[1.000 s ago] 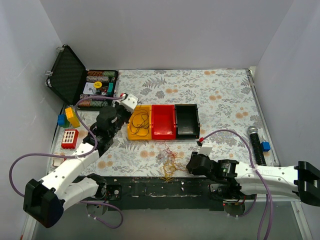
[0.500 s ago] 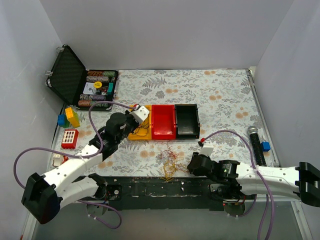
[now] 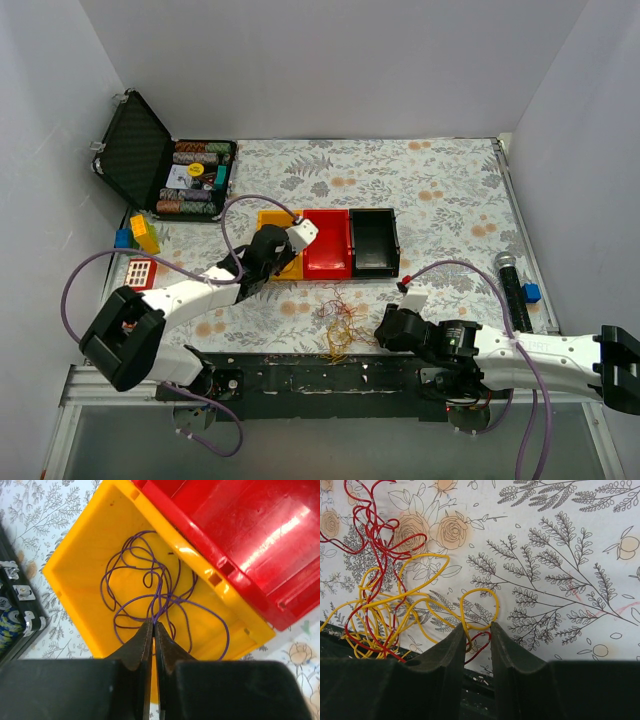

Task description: Untangle the cables

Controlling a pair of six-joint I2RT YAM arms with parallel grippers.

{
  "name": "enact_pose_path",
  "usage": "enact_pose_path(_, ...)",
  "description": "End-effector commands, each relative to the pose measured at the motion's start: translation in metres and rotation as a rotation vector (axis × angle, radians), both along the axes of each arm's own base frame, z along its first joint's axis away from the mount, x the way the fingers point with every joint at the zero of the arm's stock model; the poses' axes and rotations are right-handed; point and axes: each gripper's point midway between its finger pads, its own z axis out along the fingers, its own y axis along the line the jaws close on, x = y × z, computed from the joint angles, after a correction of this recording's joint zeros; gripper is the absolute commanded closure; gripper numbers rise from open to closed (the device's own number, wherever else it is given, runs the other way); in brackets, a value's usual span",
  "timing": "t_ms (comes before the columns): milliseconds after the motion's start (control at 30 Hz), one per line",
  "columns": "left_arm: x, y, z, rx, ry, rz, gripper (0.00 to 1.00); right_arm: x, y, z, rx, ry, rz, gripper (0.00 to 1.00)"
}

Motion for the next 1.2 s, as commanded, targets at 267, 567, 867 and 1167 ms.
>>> enact_pose_path(267, 0.027, -0.025, 0.019, -0.087, -0.007, 0.046, 0.58, 0.001, 0.001, 0.003, 0.016, -0.007, -0.009, 0.66)
enact_pose_path(567, 0.020, -0.034, 0.041, -0.106, 0.058, -0.019, 0.30, 0.002, 0.004, 0.007, 0.017, -0.016, 0.002, 0.66)
enact_pose_path(867, 0.031, -0.006, 0.056, -0.120, 0.042, 0.051, 0.24, 0.002, 0.005, 0.007, 0.009, -0.023, 0.014, 0.66)
enact_pose_path(1167, 0.013, -0.009, 0.080, -0.140, 0.030, -0.106, 0.22, 0.001, 0.005, 0.005, 0.011, -0.020, 0.022, 0.66)
